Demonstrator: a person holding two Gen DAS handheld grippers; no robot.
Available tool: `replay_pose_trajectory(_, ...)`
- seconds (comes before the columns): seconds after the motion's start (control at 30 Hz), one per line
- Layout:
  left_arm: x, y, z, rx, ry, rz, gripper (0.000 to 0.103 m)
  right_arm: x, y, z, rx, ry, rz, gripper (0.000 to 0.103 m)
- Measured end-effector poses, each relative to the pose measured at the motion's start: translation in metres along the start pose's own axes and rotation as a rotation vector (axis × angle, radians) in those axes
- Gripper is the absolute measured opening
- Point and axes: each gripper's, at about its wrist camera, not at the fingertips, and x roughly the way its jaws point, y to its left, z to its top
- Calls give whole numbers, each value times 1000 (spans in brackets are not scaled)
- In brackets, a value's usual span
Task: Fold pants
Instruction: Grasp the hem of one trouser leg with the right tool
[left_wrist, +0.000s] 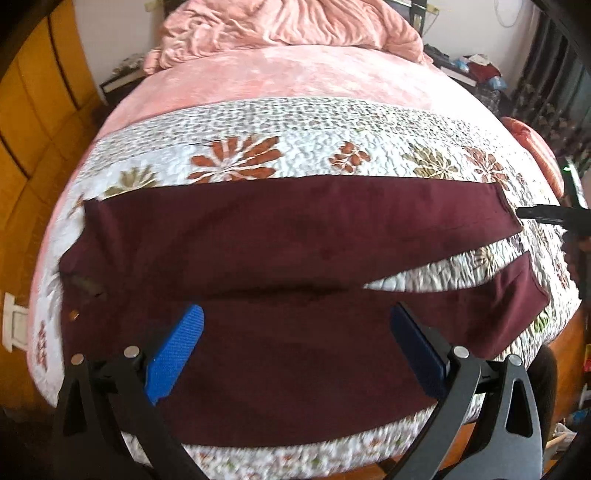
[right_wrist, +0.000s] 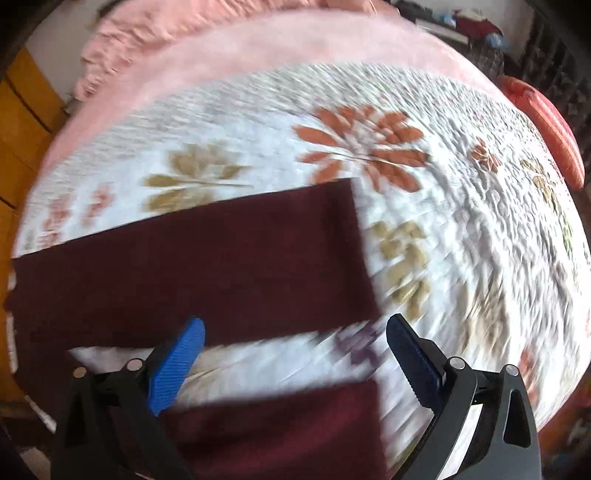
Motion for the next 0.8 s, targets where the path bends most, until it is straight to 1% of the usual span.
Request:
replay_pose_trajectory(0.03,9,-4,6,4,10,-6,100,13,-11,11,1,17,1,99)
replay_pose_trajectory(0.13,34,-20,26,0,32,-24,100,43,-30,34,29,42,60,99)
replay_pose_trajectory(0.2,54,-31,41,7,45,-30,100,56,-33,48,20,29,107,99)
replay_pose_trajectory(0.23,62,-37,48,11,51,-31,100,60,-32,52,10,28,116,99)
replay_pose_trajectory(0.27,67,-41,53,14,55,-35,100,66,-31,59,-9,27,114,99)
replay_pose_trajectory(0.33,79,-52,67,32,64,-44,100,80,-30,70,-36,38,68,99)
replay_pose_trajectory(0.37,83,-56,72,44,65,-47,100,86,-30,73,-42,54,76,100)
replay_pose_trajectory(0.43,90,-63,83,77,56,-52,100,89,-29,76,-77,47,82,99)
replay_pose_trajectory(0.47,94,-68,90,97,52,-51,100,88,-27,76,-103,37,82,97)
replay_pose_trajectory(0.5,98,-72,96,119,51,-55,100,85,-26,75,-130,22,96,83)
replay_pose_trajectory(0.53,101,-75,100,133,53,-62,100,80,-23,72,-167,11,140,56)
replay_pose_trajectory(0.57,109,-81,107,163,57,-76,100,76,-21,72,-179,7,159,49)
replay_pose_trajectory(0.6,113,-83,112,179,60,-81,100,67,-19,68,-210,-11,161,25)
replay_pose_trajectory(0.63,121,-88,119,208,63,-84,100,59,-14,64,-235,-21,204,23)
replay_pose_trajectory(0.7,134,-95,130,257,71,-112,100,37,-8,57,-286,-79,198,23)
replay_pose_trajectory(0.73,139,-99,134,282,75,-130,100,26,-7,53,-311,-103,219,23)
replay_pose_trajectory(0.77,147,-107,141,343,79,-161,100,14,-8,49,-327,-129,241,23)
replay_pose_trajectory(0.8,151,-113,145,387,81,-174,100,1,-10,44,-338,-153,264,23)
